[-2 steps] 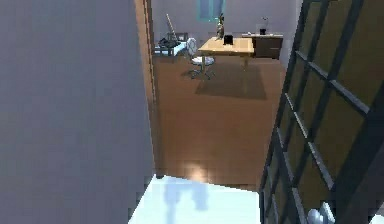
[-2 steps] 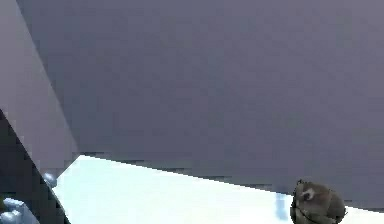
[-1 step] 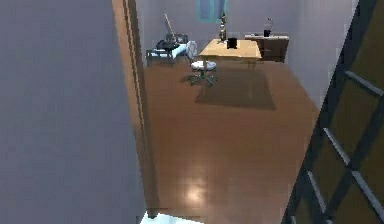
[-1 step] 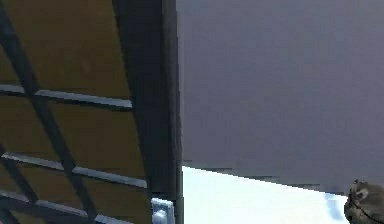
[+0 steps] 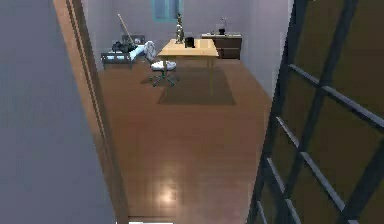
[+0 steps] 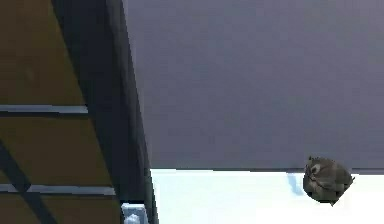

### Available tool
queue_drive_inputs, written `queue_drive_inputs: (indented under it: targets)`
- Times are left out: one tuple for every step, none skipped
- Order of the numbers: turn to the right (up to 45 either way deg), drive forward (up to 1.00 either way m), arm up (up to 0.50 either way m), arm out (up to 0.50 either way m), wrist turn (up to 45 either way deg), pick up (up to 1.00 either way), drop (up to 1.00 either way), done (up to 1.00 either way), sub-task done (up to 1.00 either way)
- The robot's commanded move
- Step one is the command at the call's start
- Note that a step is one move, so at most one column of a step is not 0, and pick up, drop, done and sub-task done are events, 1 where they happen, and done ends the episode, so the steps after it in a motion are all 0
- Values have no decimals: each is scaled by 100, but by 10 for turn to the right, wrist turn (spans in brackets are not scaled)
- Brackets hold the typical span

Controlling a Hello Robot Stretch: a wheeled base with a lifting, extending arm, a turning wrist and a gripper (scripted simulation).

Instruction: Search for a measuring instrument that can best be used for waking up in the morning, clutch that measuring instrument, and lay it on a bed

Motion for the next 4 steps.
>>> queue_drive_inputs:
  targets:
    - [0, 100, 0, 0, 0, 0, 0, 0, 0]
    - [300, 0, 0, 0, 0, 0, 0, 0, 0]
    - [0, 5, 0, 0, 0, 0, 0, 0, 0]
    - [0, 100, 0, 0, 0, 0, 0, 0, 0]
